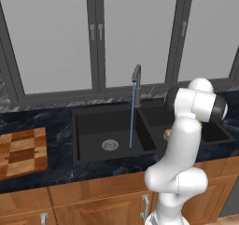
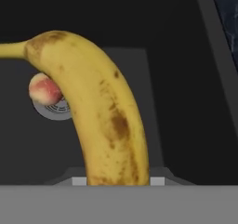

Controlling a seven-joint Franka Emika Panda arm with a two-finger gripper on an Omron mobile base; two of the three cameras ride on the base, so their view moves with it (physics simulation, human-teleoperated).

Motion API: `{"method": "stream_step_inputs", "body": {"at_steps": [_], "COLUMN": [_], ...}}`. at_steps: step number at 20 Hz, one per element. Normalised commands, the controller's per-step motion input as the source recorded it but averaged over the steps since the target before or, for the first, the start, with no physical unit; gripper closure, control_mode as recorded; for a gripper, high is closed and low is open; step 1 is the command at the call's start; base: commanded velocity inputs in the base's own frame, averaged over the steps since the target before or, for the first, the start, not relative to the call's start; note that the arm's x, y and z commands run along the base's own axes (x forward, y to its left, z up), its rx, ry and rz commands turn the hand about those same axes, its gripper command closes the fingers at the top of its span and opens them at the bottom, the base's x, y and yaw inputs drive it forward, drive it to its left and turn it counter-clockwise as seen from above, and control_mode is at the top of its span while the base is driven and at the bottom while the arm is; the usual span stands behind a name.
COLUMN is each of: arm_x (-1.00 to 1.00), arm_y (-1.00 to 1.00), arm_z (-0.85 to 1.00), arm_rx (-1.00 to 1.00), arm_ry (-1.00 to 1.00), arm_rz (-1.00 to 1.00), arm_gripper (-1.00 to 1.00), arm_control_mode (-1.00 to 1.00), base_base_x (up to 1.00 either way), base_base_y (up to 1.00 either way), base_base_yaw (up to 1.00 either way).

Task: Pick the banana, peach from the sink and place them on the cutting board to airdry. Then turn off the sink faucet.

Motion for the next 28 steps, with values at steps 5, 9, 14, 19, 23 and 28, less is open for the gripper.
{"method": "stream_step_inputs", "body": {"at_steps": [5, 9, 14, 19, 23, 28], "arm_x": [-0.26, -0.34, -0.39, -0.37, -0.4, -0.45], "arm_y": [0.0, 0.05, 0.12, 0.25, 0.33, 0.29], "arm_z": [0.52, 0.44, 0.38, 0.37, 0.27, 0.28], "arm_rx": [0.03, 0.03, 0.02, 0.0, 0.0, 0.0], "arm_ry": [0.0, 0.0, 0.01, 0.02, 0.0, 0.02], "arm_rz": [0.0, 0.0, 0.0, 0.0, 0.01, 0.02], "arm_gripper": [1.0, 1.0, 1.0, 1.0, 1.0, 1.0], "arm_control_mode": [-1.0, -1.0, -1.0, -1.0, -1.0, -1.0], "base_base_x": [0.0, 0.0, 0.0, 0.0, 0.0, 0.0], "base_base_y": [0.0, 0.0, 0.0, 0.0, 0.0, 0.0], "base_base_yaw": [0.0, 0.0, 0.0, 0.0, 0.0, 0.0]}}
